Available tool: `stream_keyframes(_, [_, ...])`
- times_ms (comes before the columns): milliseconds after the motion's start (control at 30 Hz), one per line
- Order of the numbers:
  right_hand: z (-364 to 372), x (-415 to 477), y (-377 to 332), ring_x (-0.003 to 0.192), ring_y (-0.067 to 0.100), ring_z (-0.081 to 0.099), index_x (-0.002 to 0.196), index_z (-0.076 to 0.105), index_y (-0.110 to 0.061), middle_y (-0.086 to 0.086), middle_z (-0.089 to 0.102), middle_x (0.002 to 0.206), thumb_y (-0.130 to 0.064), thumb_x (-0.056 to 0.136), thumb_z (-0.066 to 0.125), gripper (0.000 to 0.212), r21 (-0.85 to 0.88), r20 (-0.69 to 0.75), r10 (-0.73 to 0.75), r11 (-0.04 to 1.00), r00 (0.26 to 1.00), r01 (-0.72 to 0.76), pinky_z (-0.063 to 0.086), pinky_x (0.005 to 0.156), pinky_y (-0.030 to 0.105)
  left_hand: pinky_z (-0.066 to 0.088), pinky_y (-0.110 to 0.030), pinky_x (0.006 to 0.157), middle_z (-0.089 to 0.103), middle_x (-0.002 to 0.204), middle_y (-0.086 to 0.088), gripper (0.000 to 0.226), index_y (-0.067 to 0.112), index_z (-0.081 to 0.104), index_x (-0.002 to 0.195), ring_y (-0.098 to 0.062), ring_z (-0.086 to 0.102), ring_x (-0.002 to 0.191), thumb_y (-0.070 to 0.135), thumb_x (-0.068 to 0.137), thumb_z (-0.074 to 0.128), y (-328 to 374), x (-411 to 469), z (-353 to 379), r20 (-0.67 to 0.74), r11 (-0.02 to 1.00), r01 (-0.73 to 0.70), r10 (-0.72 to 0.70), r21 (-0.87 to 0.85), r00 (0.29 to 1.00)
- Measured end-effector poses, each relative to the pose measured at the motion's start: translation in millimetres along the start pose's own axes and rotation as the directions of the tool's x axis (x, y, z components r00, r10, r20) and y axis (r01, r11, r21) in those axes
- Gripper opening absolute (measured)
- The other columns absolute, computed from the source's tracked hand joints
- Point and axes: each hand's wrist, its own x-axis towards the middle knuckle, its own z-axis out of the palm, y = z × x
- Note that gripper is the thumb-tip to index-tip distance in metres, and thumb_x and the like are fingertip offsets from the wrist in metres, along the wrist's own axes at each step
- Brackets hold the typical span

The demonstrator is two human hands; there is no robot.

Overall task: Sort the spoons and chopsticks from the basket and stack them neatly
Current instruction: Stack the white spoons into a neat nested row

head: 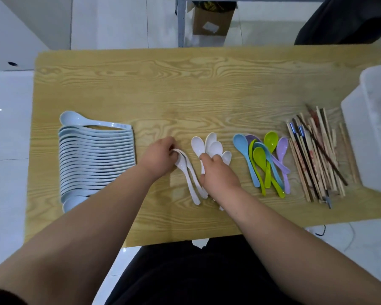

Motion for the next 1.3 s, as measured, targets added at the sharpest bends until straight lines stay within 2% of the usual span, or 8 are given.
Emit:
stream_keyframes(200, [0, -6, 4, 0.086, 0.026, 0.052, 0.127, 0.05, -0.016, 0.009, 0.043, 0.123, -0.023, 0.097, 0.055, 0.031, -0.063, 0.034, -0.084, 0.994, 0.996, 0.086, 0.041, 0.062, 0.034, 0.06, -0.042, 0.076, 0.065, 0.089, 0.002, 0.008, 0.031, 0.065, 0.09, -0.022, 0.066, 0.083, 0.028, 0.084, 0.063, -5, -61, -2, -0.001, 0.87, 0.235, -0.262, -0.433, 0.965])
stream_keyframes(433, [-6, -9, 1, 0.113, 0.024, 0.056, 0.141, 0.038, -0.011, 0.013, 0.053, 0.127, 0.0, 0.096, 0.045, 0.047, -0.203, -0.021, -0.165, 0.966, 0.986, 0.158, 0.038, 0.072, 0.027, 0.061, -0.037, 0.073, 0.07, 0.098, -0.002, 0.007, 0.015, 0.061, 0.09, -0.024, 0.066, 0.092, 0.014, 0.091, 0.054, 8, -112, 12, -0.019, 0.627, 0.342, -0.494, -0.7, 0.869])
stream_keyframes(600, [-21, -18, 17, 0.085, 0.026, 0.053, 0.123, 0.049, -0.016, 0.009, 0.052, 0.113, -0.005, 0.093, 0.05, 0.032, 0.141, -0.028, -0.124, 0.982, 0.992, 0.126, 0.032, 0.051, 0.029, 0.043, -0.034, 0.063, 0.076, 0.092, -0.002, 0.02, 0.018, 0.057, 0.092, -0.019, 0.061, 0.083, 0.009, 0.089, 0.039, 30, -130, 13, 0.0, 0.542, 0.336, -0.527, -0.77, 0.85])
stream_keyframes(700, [-35, -43, 27, 0.087, 0.023, 0.059, 0.118, 0.061, -0.026, 0.002, 0.059, 0.105, -0.016, 0.092, 0.056, 0.029, 0.376, -0.125, -0.222, 0.891, 0.967, 0.254, 0.048, 0.065, 0.036, 0.041, -0.03, 0.053, 0.075, 0.089, -0.005, 0.032, 0.016, 0.066, 0.098, -0.018, 0.06, 0.076, 0.009, 0.088, 0.036, 47, -134, 8, 0.019, 0.549, 0.349, -0.518, -0.759, 0.855])
stream_keyframes(800, [-50, -78, 33, 0.092, 0.012, 0.065, 0.105, 0.068, -0.042, -0.011, 0.062, 0.092, -0.017, 0.087, 0.061, 0.031, 0.64, -0.176, -0.292, 0.692, 0.94, 0.335, 0.055, 0.081, 0.039, 0.038, -0.029, 0.047, 0.07, 0.08, -0.008, 0.023, 0.012, 0.066, 0.083, -0.02, 0.053, 0.064, 0.013, 0.084, 0.043, 69, -133, 2, 0.014, 0.535, 0.359, -0.543, -0.765, 0.839])
stream_keyframes(1000, [-68, -125, 52, 0.095, 0.007, 0.068, 0.108, 0.071, -0.047, -0.015, 0.061, 0.101, -0.016, 0.09, 0.059, 0.038, 0.715, -0.187, -0.399, 0.572, 0.898, 0.403, 0.056, 0.091, 0.039, 0.032, -0.028, 0.048, 0.057, 0.055, -0.006, 0.038, 0.01, 0.059, 0.076, -0.02, 0.039, 0.05, 0.039, 0.097, 0.047, 133, -132, -10, 0.005, 0.432, 0.32, -0.589, -0.843, 0.808])
stream_keyframes(1133, [-84, -144, 70, 0.077, 0.018, 0.074, 0.114, 0.073, -0.03, -0.008, 0.057, 0.093, -0.009, 0.096, 0.059, 0.03, 0.826, -0.127, -0.419, 0.458, 0.899, 0.33, 0.062, 0.069, 0.04, 0.038, -0.029, 0.051, 0.048, 0.059, -0.004, 0.059, 0.01, 0.059, 0.086, -0.021, 0.044, 0.049, 0.064, 0.098, 0.039, 170, -135, -8, -0.093, 0.497, 0.301, -0.622, -0.814, 0.778])
stream_keyframes(1300, [-85, -157, 88, 0.068, 0.019, 0.07, 0.108, 0.069, -0.03, 0.008, 0.069, 0.092, -0.009, 0.091, 0.072, 0.028, 0.883, -0.082, -0.448, 0.382, 0.89, 0.273, 0.052, 0.053, 0.031, 0.048, -0.032, 0.063, 0.061, 0.078, -0.005, 0.059, 0.012, 0.064, 0.097, -0.021, 0.058, 0.069, 0.065, 0.098, 0.037, 205, -144, -2, -0.101, 0.54, 0.292, -0.584, -0.789, 0.805])
